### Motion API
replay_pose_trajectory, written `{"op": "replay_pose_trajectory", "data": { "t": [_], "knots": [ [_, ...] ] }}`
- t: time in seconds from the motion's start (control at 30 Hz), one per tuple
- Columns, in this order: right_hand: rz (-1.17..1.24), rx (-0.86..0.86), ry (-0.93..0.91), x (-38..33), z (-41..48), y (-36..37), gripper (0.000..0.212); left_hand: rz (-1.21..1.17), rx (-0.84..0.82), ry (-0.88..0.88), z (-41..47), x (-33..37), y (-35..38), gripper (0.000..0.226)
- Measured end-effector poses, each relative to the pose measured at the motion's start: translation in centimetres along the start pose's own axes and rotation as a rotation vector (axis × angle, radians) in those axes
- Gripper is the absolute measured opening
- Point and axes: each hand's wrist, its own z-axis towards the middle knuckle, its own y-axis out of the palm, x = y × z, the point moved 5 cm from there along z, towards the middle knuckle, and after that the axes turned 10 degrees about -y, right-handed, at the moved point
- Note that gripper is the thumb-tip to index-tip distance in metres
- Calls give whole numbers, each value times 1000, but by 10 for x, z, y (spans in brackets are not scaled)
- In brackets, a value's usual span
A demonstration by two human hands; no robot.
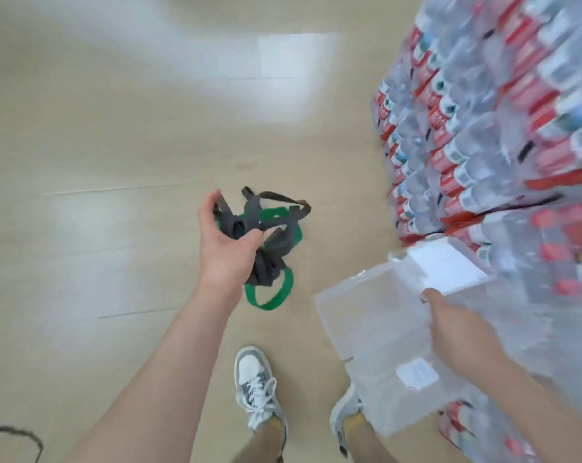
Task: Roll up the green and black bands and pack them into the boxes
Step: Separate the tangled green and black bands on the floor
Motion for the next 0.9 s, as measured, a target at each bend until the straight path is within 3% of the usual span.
{"op": "replay_pose_trajectory", "data": {
  "t": [0.1,0.23,0.33,0.43,0.5,0.57,0.67,0.9],
  "knots": [
    [97,69,63,0,-93,-44,54,-43,-24,-18,-90,57,-32,75],
    [393,205,174,8,-202,-71,45,132,-153,88,-218,91,-65,89],
    [830,253,301,12,-255,-47,41,355,-223,272,-305,83,-87,100],
    [1250,239,303,7,-301,-4,36,559,-202,410,-369,51,-110,102],
    [1364,261,345,10,-331,28,23,713,-222,433,-396,16,-120,103],
    [1377,310,389,13,-356,64,16,786,-236,385,-414,-21,-129,104],
    [1008,297,466,19,-400,116,39,821,-254,302,-429,-73,-139,104],
    [509,254,478,21,-465,240,45,718,-529,117,-400,-234,-126,102]
  ]
}}
